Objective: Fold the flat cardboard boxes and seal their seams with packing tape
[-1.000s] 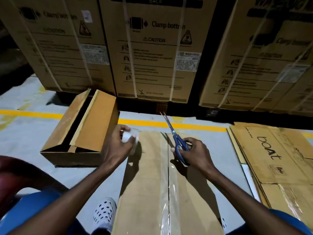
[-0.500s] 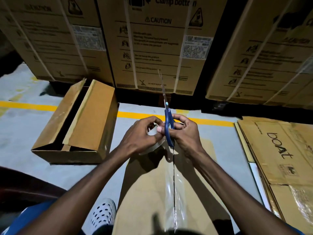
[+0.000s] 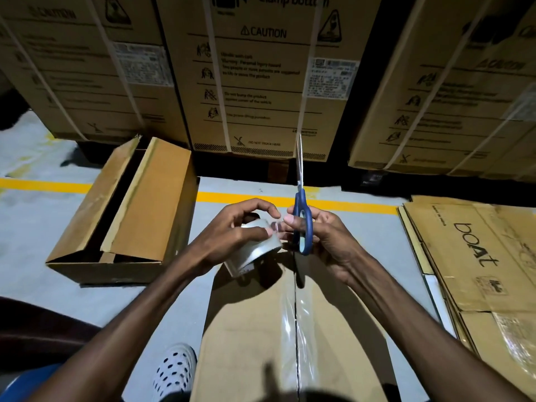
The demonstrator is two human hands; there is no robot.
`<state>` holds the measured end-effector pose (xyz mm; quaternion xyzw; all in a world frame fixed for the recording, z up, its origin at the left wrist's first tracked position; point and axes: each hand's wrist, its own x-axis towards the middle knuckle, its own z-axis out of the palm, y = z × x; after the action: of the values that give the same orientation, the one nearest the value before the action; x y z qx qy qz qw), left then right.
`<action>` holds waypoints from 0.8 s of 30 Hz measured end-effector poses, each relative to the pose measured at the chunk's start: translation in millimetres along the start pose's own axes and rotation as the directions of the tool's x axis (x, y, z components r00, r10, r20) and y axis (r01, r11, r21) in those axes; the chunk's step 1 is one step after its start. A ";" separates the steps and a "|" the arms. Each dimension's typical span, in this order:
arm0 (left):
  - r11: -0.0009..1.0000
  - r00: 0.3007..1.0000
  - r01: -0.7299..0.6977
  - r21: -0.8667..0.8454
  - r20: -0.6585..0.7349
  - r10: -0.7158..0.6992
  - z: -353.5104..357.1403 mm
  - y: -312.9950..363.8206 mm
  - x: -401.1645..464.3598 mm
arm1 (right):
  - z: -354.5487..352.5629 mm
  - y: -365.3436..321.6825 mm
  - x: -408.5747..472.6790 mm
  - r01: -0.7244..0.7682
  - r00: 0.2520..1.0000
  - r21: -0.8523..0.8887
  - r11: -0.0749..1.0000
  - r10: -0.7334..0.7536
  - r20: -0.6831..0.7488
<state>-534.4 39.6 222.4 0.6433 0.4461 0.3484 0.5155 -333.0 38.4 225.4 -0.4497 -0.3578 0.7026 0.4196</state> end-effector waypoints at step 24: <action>0.998 0.966 0.067 -0.018 0.252 -0.061 -13.3 5.3 2.8 | -12.7 -9.7 -5.0 0.018 0.995 -0.080 0.997 -0.011 0.096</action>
<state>-544.3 46.5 230.6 0.6606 0.3931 0.2533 0.5872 -317.3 39.3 231.3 -0.4294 -0.4089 0.7053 0.3885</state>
